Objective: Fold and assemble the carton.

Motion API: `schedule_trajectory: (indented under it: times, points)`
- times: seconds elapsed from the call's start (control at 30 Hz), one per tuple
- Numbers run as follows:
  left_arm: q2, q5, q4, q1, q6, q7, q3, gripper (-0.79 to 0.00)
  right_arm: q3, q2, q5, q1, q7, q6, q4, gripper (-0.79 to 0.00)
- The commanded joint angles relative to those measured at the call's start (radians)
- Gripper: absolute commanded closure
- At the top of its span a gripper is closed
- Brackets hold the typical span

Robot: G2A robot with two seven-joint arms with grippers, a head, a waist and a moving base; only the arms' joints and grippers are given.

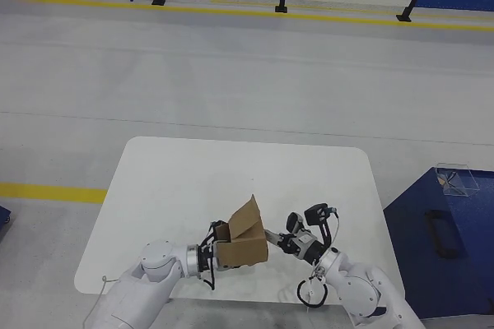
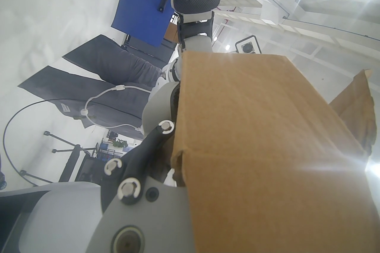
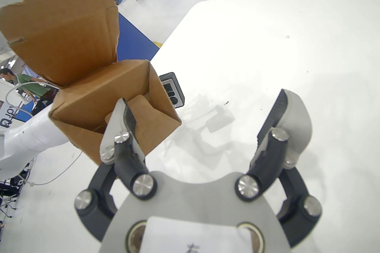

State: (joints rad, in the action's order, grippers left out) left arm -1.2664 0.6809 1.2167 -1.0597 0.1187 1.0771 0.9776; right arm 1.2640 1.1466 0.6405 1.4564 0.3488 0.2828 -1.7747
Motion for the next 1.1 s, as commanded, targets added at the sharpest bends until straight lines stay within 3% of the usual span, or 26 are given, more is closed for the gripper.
schedule_trajectory:
  times: [0.0,0.67,0.83,1.07]
  points:
    - [0.000,0.000,0.001,-0.001,0.001,0.001,0.001,0.000,-0.004,0.000,0.006,-0.004,0.005,-0.004,0.003,-0.785]
    - [-0.001,0.015,-0.007,0.004,0.003,0.010,-0.001,0.000,0.015,0.003,-0.042,-0.016,-0.023,-0.003,0.036,-0.785]
    - [-0.001,0.023,-0.010,0.005,0.004,0.013,0.001,0.000,0.050,-0.004,-0.048,0.005,0.021,0.015,0.047,-0.785]
    - [-0.003,0.024,-0.011,0.010,0.006,0.008,-0.006,0.000,0.000,-0.001,-0.058,-0.014,0.079,0.038,0.071,-0.785]
